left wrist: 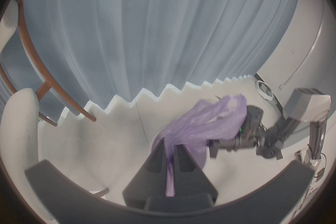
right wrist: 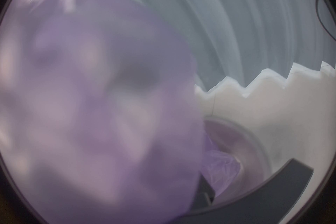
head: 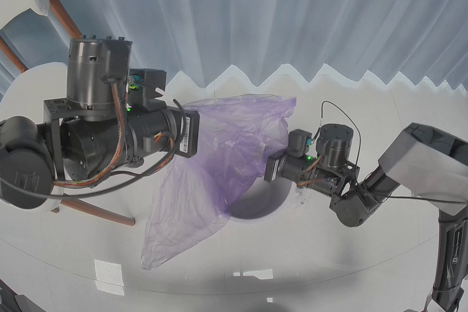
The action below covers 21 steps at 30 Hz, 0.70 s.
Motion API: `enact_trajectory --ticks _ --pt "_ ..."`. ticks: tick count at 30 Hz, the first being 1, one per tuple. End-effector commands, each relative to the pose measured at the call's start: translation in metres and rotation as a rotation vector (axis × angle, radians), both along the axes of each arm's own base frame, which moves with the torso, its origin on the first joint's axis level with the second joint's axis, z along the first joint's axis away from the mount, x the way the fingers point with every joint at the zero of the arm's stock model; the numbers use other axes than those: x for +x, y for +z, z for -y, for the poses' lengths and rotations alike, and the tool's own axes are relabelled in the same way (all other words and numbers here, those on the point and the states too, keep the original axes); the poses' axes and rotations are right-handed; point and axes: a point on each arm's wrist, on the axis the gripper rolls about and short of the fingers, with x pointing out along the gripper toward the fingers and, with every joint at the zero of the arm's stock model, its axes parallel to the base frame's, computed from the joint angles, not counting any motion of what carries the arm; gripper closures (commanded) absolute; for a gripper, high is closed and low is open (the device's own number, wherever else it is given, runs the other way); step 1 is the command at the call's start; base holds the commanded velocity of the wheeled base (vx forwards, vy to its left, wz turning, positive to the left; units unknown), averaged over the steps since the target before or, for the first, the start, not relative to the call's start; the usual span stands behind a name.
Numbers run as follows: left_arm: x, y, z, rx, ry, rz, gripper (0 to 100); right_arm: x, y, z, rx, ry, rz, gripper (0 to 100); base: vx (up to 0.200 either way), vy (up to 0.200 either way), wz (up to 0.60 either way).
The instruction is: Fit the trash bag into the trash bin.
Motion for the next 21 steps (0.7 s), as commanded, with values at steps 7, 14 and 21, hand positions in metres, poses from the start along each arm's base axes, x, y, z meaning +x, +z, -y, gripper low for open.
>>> enact_trajectory --ticks 7,14,21 --pt "0.05 -0.02 0.027 -0.091 0.011 -0.006 100 -0.015 -0.017 -0.01 -0.039 -0.036 -0.024 100 0.0 0.0 0.0" --pt "0.068 -0.018 0.042 -0.175 0.014 -0.023 100 0.006 0.044 0.066 0.024 -0.313 0.036 100 0.0 0.0 0.0" --pt "0.072 -0.025 0.047 -0.163 0.013 -0.036 100 -0.017 0.072 0.144 -0.014 -0.491 -0.048 100 0.0 0.0 0.0"
